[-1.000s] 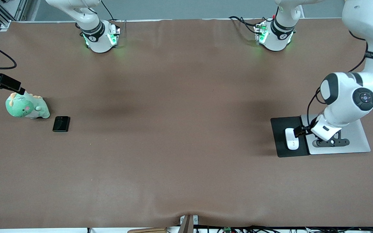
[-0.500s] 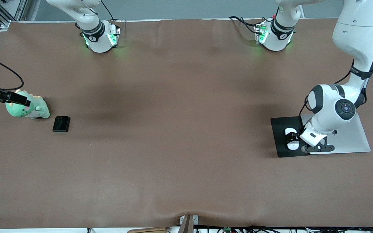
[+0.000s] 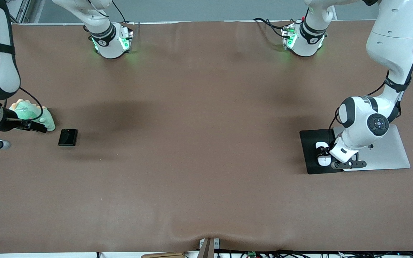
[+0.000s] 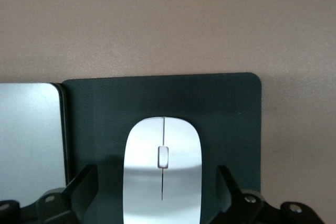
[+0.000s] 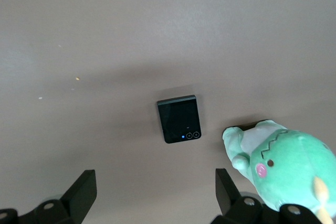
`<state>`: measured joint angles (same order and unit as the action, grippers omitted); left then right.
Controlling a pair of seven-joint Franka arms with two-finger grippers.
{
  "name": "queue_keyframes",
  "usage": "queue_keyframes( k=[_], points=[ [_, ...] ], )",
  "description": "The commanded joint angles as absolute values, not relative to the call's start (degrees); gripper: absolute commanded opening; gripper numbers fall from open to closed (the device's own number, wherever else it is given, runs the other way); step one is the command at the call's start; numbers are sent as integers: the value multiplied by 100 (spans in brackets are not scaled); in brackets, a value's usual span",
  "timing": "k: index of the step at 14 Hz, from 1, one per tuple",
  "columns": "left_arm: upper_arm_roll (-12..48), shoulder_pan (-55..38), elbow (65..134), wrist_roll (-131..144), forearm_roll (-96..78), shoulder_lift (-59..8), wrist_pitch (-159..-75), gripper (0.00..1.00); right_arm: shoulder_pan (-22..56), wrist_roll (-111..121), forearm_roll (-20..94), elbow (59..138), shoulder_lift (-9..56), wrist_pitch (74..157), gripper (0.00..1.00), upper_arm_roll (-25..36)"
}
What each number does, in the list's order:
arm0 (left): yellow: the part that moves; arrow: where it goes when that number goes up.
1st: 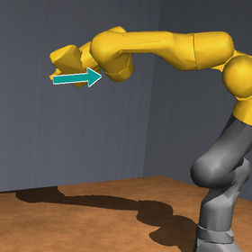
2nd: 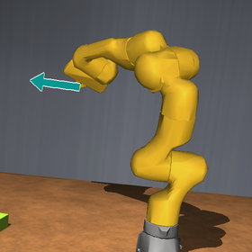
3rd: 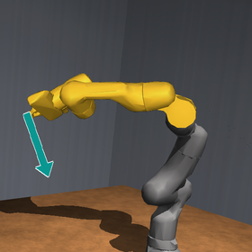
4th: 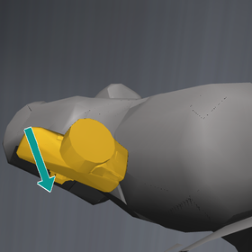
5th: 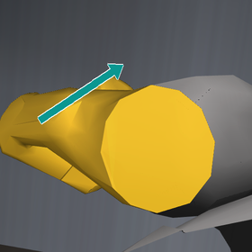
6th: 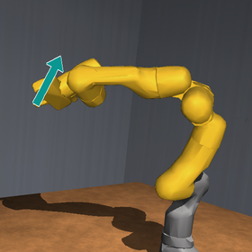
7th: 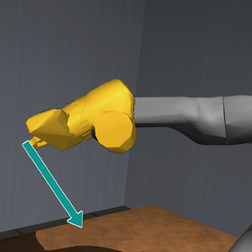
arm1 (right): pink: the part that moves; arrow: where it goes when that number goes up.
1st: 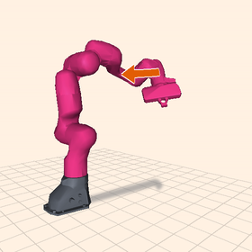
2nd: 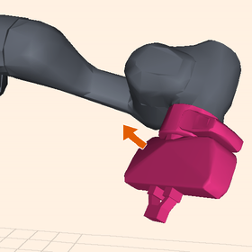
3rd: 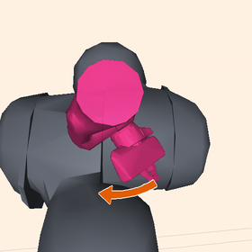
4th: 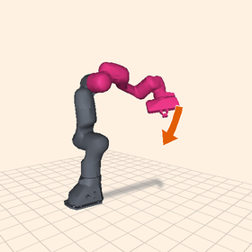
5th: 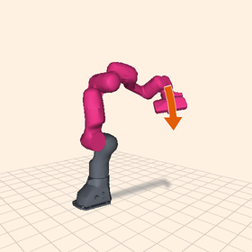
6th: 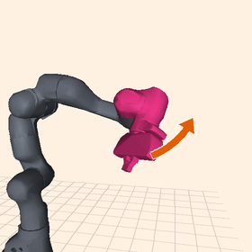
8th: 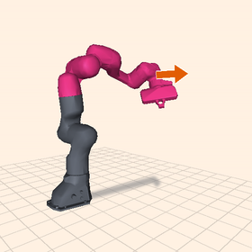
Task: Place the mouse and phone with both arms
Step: 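Grasp the white mouse with the left gripper while the right grasps the phone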
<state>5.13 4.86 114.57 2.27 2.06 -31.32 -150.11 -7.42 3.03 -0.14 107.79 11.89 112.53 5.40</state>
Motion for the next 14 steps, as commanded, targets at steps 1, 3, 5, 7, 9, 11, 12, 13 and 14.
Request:
queue_keyframes(
  k=[1,3,5,7,9,11,12,13,14],
  points=[
    [527,510,11435,246,281,-3173,-15073,90,-888,378,-114,10863,1580,11600,100,475],
    [527,475,11443,255,281,-3199,-15065,86,-896,387,-114,10872,1906,11864,100,475],
    [527,475,11443,255,281,-3217,-15056,86,-896,387,-114,10872,2143,12084,100,466],
    [527,475,11452,264,281,-3217,-15029,83,-896,396,-114,10872,2328,12207,100,475],
    [527,475,11452,202,281,-3217,-15029,75,-949,614,-114,10872,2600,12453,100,475],
    [527,466,11452,193,281,-3225,-15021,65,-1002,852,-114,10872,2785,12647,100,466],
    [536,457,11452,193,281,-3226,-15021,63,-993,931,-114,10872,2838,12656,100,466],
    [536,457,11452,193,281,-3226,-15012,61,-984,966,-114,10881,2891,12717,100,475],
    [527,457,11443,176,281,-3217,-15012,61,-984,975,-114,10898,2953,12753,100,475]
  ],
)
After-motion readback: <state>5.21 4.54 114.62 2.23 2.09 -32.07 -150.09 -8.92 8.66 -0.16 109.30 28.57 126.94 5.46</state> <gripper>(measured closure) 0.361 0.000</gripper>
